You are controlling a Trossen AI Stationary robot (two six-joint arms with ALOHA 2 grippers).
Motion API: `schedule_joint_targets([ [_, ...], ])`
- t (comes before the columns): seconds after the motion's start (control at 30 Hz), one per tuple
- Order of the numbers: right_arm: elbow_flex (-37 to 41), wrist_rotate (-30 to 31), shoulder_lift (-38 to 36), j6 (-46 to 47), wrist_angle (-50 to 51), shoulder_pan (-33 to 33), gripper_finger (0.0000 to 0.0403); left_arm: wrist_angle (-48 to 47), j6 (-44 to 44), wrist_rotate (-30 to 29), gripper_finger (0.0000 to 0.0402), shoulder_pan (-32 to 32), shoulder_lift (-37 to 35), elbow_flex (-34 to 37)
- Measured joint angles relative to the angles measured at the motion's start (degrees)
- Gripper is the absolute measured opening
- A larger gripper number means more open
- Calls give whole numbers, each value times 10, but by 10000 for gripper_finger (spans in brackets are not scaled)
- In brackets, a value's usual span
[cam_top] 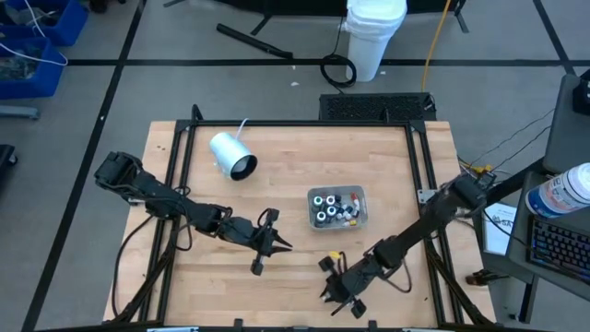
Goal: Pick & Place food coloring
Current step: Put the small blue food coloring bottle into the gray bin
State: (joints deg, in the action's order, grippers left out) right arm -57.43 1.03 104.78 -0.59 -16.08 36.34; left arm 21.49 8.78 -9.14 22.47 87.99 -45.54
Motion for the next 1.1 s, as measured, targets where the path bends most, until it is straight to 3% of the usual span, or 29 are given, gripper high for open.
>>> schedule_joint_targets([
  [0.13,0,95,-97,-17,106,1,51,-3,1,0,42,0,0,0],
  [0.43,3,405,-327,62,370,2,48,-3,16,0,42,0,0,0],
  [0.57,67,504,-380,117,387,-17,47,-3,16,0,42,0,0,0],
  [0.77,221,501,-424,129,233,-95,47,-3,15,0,42,0,0,0],
  [0.93,300,370,-426,119,103,-172,47,-2,17,0,42,0,0,0],
  [1.1,319,333,-403,119,69,-217,47,-3,28,0,42,0,0,0],
])
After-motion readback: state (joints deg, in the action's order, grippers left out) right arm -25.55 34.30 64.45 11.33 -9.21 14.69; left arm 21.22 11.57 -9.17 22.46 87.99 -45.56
